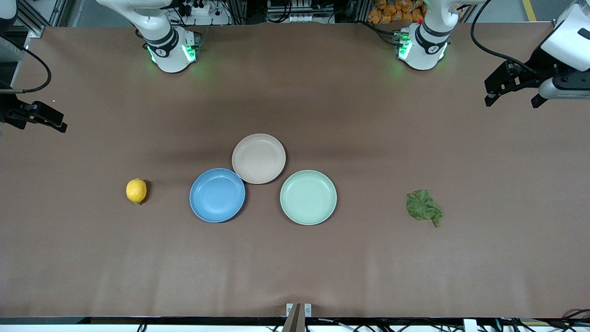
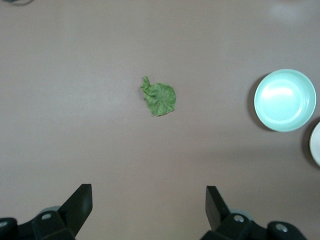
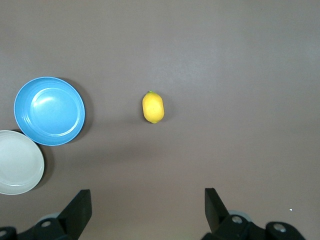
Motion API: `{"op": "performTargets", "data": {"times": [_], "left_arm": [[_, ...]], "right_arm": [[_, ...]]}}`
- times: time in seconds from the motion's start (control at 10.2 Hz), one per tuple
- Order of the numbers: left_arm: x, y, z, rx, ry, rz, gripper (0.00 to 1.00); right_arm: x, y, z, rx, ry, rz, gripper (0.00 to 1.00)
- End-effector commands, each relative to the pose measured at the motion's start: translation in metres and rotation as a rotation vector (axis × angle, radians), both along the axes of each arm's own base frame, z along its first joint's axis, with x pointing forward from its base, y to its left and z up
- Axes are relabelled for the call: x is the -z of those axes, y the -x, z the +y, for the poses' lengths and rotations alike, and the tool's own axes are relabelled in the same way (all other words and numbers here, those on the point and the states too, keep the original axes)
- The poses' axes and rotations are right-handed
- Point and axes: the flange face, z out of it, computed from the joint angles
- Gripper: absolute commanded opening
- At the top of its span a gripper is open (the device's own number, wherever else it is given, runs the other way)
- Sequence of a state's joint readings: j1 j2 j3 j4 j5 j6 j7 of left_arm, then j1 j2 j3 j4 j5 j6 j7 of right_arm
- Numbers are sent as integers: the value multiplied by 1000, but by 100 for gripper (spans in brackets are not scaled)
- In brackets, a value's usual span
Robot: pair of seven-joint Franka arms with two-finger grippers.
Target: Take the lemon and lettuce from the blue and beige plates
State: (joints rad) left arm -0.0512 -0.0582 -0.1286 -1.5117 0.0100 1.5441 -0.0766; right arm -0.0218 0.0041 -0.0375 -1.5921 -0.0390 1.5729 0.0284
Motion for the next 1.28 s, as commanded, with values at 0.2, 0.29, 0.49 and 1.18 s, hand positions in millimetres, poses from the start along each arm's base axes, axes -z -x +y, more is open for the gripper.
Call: {"op": "performTargets", "data": {"times": [0.2,0.29,0.49,1.18], "left_arm": [[-9,3,0,41,21,-3,100],[-9,4,-1,33,22,-2,100],[-9,5,0,34,17,7,100],[-5,13,7,17,1,57,100]], "right_arm": [[-4,-1,0,3,9,5,100],[-5,-1,0,5,9,3,100],[-5,-1,0,5,9,3,100],[-5,-1,0,5,9,3,100]]}}
